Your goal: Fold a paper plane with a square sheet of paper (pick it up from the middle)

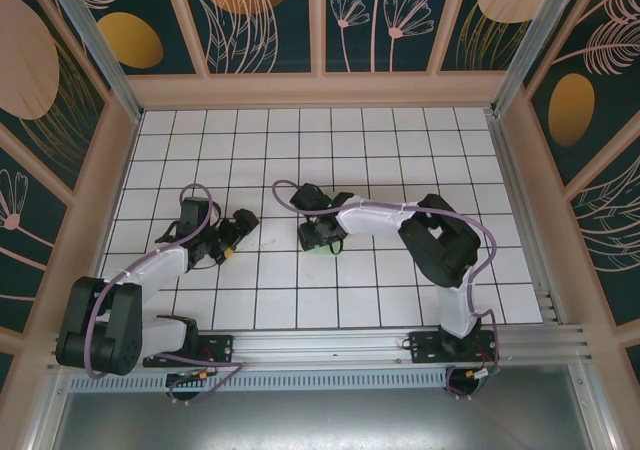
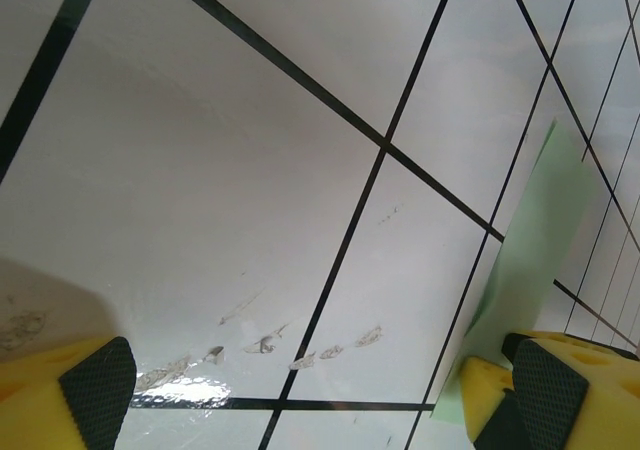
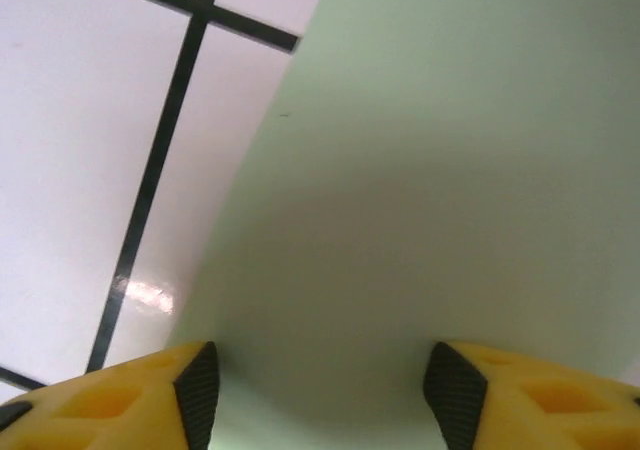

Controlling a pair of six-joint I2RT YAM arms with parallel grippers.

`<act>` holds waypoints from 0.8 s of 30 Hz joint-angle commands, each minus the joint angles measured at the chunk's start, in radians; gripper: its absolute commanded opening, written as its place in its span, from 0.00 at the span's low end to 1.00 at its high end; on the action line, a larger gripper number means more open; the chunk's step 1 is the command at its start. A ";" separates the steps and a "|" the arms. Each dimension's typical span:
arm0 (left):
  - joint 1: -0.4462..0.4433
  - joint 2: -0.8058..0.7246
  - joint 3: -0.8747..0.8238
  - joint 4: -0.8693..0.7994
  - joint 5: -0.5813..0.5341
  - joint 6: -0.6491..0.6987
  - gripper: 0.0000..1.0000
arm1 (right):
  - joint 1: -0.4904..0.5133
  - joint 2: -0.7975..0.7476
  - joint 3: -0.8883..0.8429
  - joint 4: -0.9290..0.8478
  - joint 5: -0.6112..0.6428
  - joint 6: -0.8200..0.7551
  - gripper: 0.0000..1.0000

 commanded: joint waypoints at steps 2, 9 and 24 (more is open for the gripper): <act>0.008 0.011 -0.015 0.031 0.021 0.008 0.99 | -0.026 0.132 -0.048 -0.081 0.057 0.018 0.52; 0.007 0.006 -0.033 0.053 0.046 0.002 0.99 | -0.106 0.042 -0.156 0.081 -0.186 -0.007 0.51; 0.007 0.003 -0.038 0.062 0.059 0.001 0.98 | -0.167 0.031 -0.205 0.115 -0.282 -0.038 0.51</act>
